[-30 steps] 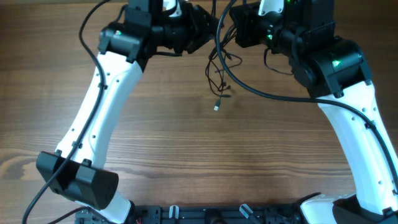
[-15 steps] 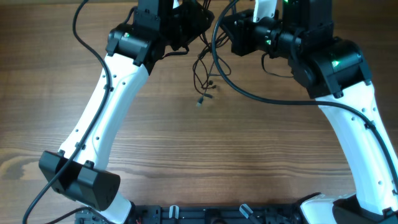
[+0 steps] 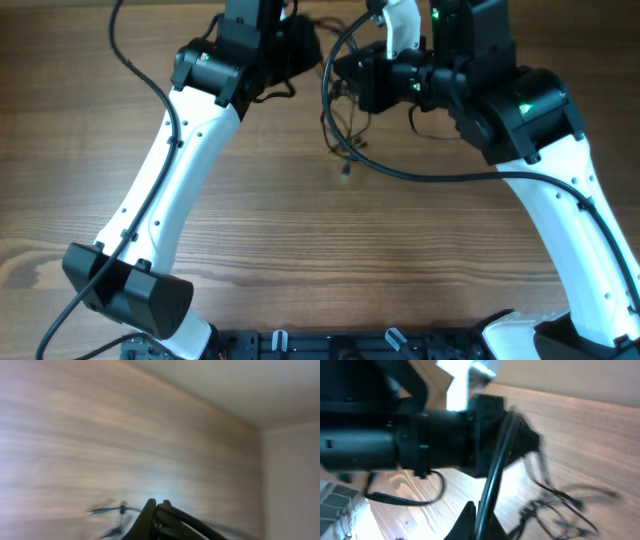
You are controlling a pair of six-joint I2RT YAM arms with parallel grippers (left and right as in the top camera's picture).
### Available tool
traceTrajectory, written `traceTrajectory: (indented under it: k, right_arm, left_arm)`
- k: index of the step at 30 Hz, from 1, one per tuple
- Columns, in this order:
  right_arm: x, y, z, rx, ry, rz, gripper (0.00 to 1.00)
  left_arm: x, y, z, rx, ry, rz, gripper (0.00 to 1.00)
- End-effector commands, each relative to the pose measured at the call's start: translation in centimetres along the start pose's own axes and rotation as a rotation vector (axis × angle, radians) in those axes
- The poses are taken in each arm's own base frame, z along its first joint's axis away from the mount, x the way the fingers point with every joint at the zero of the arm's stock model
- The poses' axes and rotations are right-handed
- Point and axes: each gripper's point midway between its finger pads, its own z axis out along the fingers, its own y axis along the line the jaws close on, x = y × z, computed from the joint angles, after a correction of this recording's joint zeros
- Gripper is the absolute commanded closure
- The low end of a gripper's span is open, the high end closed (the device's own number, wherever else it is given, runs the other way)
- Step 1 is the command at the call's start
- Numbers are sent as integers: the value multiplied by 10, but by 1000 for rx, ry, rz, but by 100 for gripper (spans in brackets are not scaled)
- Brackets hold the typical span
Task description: Untangle cables
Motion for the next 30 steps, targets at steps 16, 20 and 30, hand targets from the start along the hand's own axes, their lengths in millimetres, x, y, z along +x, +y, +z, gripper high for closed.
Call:
traceTrajectory:
  k: [16,20,30]
  right_arm:
    - [-26,-172,-129,793,-144,-22,96]
    - [-23,-150,-109,622,-130,-20,96]
    - [-24,-76,-79,156,-133,95,96]
  left_arm:
    - [-64,132,-214,-312,-363,-70,96]
    - [-55,115,-200,-197,-284,-63,96]
    - [-27,97,-115,-94,5,-37,27]
